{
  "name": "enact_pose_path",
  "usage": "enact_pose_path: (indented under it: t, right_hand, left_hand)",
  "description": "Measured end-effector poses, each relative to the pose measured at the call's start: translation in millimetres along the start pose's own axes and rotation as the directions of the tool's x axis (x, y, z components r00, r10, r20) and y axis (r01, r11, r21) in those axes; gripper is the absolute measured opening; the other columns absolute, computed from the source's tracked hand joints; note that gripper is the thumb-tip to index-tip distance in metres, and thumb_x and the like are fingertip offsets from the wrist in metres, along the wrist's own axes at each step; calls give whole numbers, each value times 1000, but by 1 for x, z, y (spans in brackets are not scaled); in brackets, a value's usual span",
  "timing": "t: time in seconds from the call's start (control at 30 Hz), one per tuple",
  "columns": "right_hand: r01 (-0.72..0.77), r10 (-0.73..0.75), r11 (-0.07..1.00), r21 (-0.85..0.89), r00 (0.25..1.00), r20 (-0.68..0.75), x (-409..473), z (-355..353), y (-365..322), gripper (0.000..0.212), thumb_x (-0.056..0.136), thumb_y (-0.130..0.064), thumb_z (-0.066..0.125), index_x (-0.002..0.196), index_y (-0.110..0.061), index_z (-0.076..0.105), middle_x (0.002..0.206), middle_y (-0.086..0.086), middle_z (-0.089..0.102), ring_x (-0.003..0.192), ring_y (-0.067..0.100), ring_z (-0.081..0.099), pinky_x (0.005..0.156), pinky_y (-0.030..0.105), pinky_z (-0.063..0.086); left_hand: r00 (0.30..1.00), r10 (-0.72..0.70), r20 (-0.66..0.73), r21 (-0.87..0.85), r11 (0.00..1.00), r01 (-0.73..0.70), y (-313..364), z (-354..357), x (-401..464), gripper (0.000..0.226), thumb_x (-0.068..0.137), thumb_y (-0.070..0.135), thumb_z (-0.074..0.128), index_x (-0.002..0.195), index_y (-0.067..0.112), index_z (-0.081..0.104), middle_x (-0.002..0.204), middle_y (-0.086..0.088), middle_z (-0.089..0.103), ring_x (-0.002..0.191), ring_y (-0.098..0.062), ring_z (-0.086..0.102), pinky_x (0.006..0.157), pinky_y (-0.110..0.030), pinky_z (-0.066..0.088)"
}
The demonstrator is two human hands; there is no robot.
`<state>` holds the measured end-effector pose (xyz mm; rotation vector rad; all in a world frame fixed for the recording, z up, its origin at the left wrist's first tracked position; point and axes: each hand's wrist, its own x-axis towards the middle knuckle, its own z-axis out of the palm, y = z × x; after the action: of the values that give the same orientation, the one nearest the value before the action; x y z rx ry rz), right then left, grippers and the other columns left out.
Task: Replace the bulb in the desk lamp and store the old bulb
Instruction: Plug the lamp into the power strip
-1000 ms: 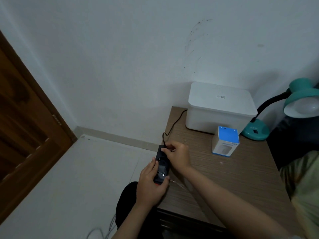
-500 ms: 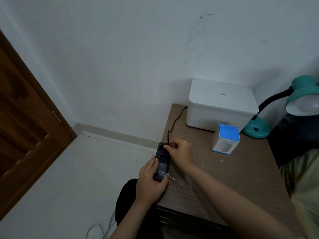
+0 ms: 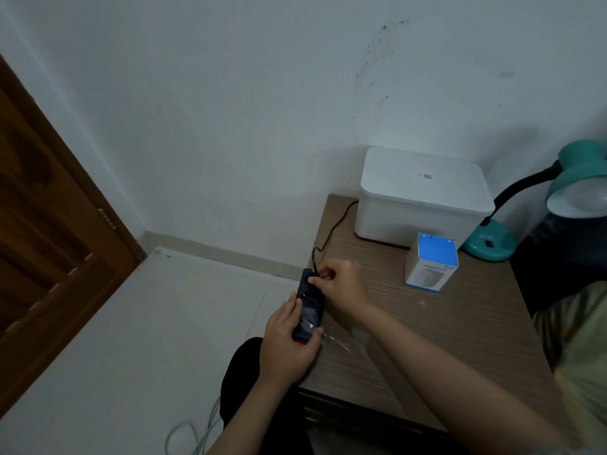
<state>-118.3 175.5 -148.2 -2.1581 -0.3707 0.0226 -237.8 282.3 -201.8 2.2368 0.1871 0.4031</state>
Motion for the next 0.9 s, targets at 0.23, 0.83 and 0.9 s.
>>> enact_pose_path:
  t: [0.23, 0.83, 0.9]
  right_hand:
    - [6, -10, 997, -77, 998, -55, -3, 7, 3, 13, 72, -13, 79, 74, -5, 69, 68, 6, 69, 63, 17, 62, 62, 29, 49]
    - [-170, 170, 985, 27, 985, 15, -4, 6, 11, 25, 77, -16, 77, 100, -7, 72, 91, 6, 73, 75, 7, 62, 72, 20, 49]
    - [-167, 159, 979, 118, 985, 69, -13, -2, 14, 28, 82, -12, 72, 109, -6, 69, 102, 9, 72, 90, 13, 67, 84, 25, 53]
  left_hand:
    - [1000, -7, 0, 4, 1000, 7, 1, 0, -1, 76, 71, 52, 58, 135, 13, 47, 145, 4, 40, 128, -11, 40, 104, -24, 33]
    - [998, -35, 54, 60, 998, 31, 4, -4, 0, 73, 74, 45, 63, 137, 13, 44, 145, 7, 35, 130, -17, 40, 104, -28, 35]
    - [995, -37, 92, 114, 993, 27, 6, -6, 3, 74, 78, 47, 62, 139, 13, 40, 148, 5, 32, 133, -21, 36, 105, -32, 35]
